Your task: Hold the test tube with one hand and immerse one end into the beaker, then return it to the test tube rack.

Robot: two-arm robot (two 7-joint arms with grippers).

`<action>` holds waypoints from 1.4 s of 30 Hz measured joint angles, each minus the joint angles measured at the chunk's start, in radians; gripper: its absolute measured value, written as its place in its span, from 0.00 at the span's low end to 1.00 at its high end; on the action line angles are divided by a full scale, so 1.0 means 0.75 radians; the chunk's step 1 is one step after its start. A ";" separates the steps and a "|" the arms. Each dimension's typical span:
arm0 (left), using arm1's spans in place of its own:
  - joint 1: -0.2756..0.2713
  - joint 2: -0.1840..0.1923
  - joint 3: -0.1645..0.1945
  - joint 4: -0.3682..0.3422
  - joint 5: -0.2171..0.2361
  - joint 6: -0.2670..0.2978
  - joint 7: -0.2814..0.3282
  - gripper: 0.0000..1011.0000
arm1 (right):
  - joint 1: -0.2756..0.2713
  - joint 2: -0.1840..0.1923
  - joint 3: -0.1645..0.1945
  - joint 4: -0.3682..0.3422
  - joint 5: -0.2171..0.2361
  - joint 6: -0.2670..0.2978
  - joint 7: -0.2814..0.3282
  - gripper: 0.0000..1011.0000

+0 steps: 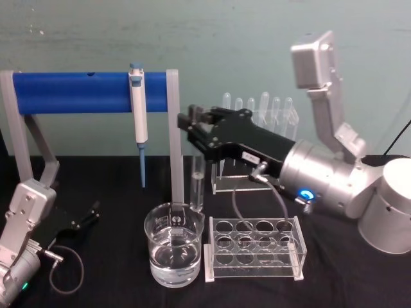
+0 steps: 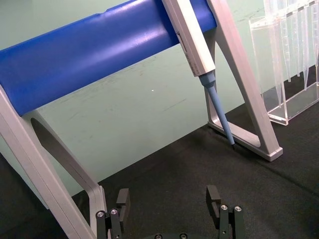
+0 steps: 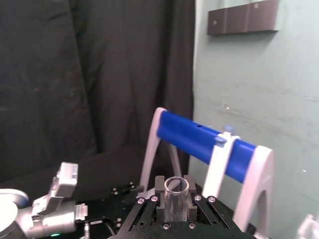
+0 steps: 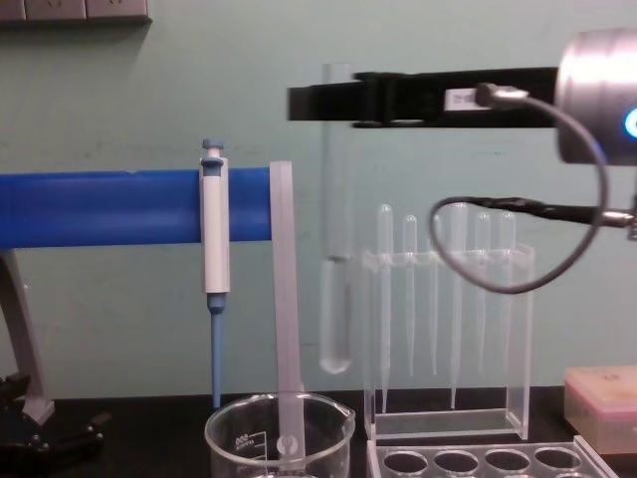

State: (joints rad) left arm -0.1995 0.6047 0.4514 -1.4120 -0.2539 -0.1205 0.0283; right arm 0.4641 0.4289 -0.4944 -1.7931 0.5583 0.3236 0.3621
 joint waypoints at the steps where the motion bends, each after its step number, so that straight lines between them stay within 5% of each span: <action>1: 0.000 0.000 0.000 0.000 0.000 0.000 0.000 0.99 | 0.007 -0.007 -0.014 0.004 -0.003 0.000 0.001 0.22; 14: 0.000 0.000 0.000 0.000 0.000 0.000 0.000 0.99 | 0.012 -0.047 -0.099 0.092 -0.061 -0.086 0.026 0.22; 42: 0.000 0.000 0.000 0.000 0.000 0.000 0.000 0.99 | -0.070 -0.100 -0.116 0.264 -0.178 -0.300 0.117 0.22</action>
State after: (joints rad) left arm -0.1996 0.6047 0.4514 -1.4120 -0.2539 -0.1205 0.0283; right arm 0.4119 0.3538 -0.5814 -1.5953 0.4246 0.0983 0.4499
